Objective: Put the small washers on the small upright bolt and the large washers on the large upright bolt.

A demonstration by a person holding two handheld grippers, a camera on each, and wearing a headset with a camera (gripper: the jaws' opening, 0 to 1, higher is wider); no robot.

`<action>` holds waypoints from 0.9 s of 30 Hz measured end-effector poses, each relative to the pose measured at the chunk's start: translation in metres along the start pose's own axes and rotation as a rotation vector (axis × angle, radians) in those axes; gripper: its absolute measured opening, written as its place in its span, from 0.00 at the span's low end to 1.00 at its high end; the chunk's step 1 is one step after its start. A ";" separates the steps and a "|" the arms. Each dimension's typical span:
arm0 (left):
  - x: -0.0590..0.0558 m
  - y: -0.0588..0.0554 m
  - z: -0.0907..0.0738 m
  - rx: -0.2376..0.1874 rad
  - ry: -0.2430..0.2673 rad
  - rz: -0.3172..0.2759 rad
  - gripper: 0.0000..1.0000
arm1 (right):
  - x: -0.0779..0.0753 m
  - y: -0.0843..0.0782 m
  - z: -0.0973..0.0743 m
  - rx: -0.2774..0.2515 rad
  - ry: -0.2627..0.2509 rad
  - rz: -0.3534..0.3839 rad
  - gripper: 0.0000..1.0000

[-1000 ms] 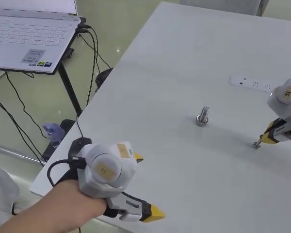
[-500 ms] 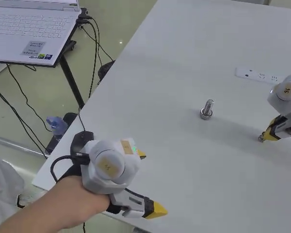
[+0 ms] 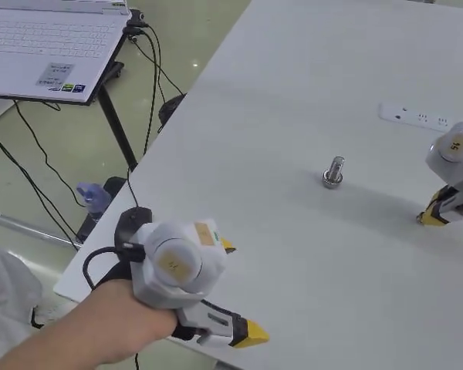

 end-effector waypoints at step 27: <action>-0.007 -0.001 -0.006 -0.014 0.024 0.003 0.82 | 0.000 -0.002 -0.011 -0.034 -0.026 0.019 0.22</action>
Point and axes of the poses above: the centre of the closed fingertips' face, and the gripper's own axes: z roughly forward along the fingers, x roughly to its left, y roughly out of its top, the point moved 10 cm from there along -z, roughly backward along the fingers, and after that the axes turned 12 degrees about -y, right-handed, at the moved point
